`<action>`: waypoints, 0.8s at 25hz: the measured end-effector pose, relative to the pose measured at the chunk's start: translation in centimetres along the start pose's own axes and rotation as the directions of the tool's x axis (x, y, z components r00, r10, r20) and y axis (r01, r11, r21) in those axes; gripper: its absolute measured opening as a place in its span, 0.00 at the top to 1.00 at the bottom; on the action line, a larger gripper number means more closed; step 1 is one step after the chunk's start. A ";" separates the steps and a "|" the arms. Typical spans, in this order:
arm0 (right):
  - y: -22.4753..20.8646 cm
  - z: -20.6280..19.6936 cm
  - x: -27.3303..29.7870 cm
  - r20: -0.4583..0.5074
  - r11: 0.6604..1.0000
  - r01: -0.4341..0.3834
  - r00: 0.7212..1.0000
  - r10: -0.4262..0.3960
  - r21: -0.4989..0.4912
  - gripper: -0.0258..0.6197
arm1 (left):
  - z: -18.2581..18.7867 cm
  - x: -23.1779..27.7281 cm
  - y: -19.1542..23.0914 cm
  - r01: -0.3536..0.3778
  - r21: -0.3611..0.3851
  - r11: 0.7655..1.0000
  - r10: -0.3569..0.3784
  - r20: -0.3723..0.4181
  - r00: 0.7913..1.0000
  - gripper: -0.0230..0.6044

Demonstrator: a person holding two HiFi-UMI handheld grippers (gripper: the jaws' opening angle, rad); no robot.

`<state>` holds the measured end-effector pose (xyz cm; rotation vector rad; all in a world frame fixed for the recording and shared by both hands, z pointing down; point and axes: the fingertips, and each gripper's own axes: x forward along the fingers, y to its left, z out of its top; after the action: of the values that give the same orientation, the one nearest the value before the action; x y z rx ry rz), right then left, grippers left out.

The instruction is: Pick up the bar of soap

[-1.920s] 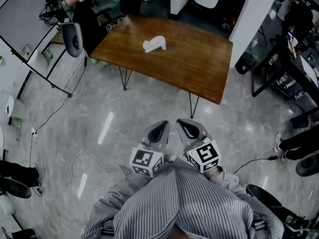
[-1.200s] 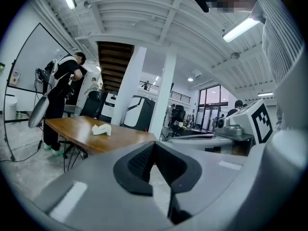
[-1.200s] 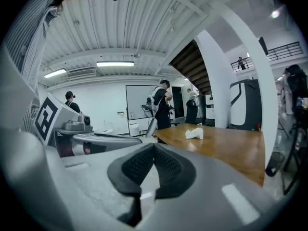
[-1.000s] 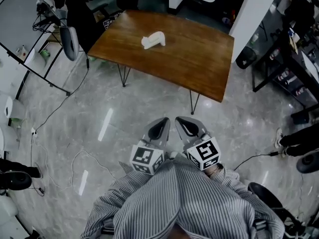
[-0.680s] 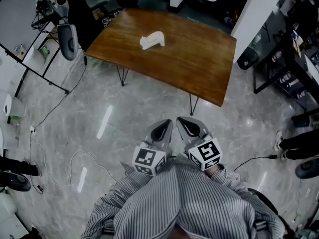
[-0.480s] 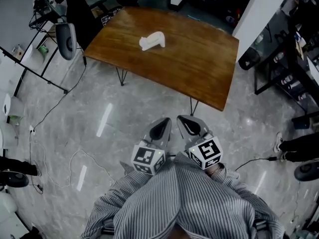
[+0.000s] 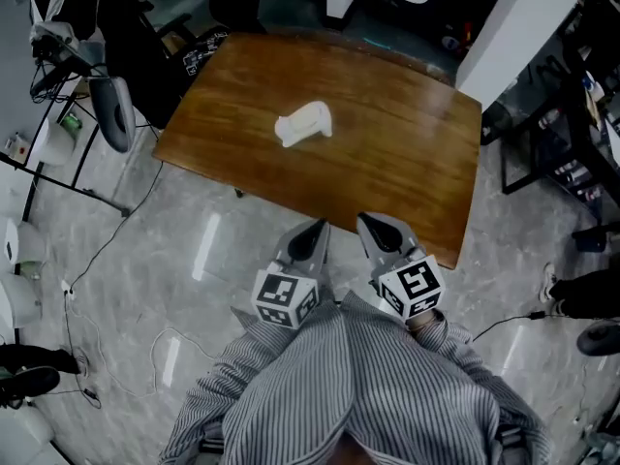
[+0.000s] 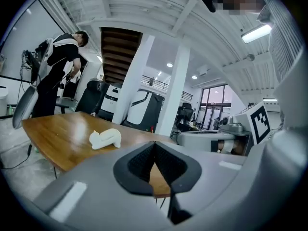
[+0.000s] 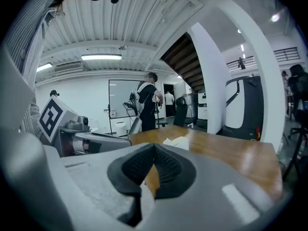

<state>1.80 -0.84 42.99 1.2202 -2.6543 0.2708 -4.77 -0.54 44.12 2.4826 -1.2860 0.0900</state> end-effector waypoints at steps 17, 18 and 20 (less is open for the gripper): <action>-6.3 2.9 14.7 -0.063 0.998 0.032 0.998 -0.028 0.061 0.96 | 3.6 11.7 12.6 0.109 0.009 0.994 -0.106 -0.153 0.983 0.95; -6.7 3.1 14.8 -0.059 0.998 0.030 0.998 -0.027 0.057 0.96 | 3.6 12.2 12.7 0.112 0.016 0.994 -0.108 -0.158 0.981 0.95; -7.2 3.3 15.2 -0.053 0.998 0.021 0.998 -0.018 0.059 0.96 | 3.6 13.0 13.1 0.111 0.044 0.993 -0.102 -0.175 0.979 0.95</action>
<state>-2.73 -17.33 44.39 1.2388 -2.6055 0.3754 -8.04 -18.86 47.04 2.5205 -1.0914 0.3102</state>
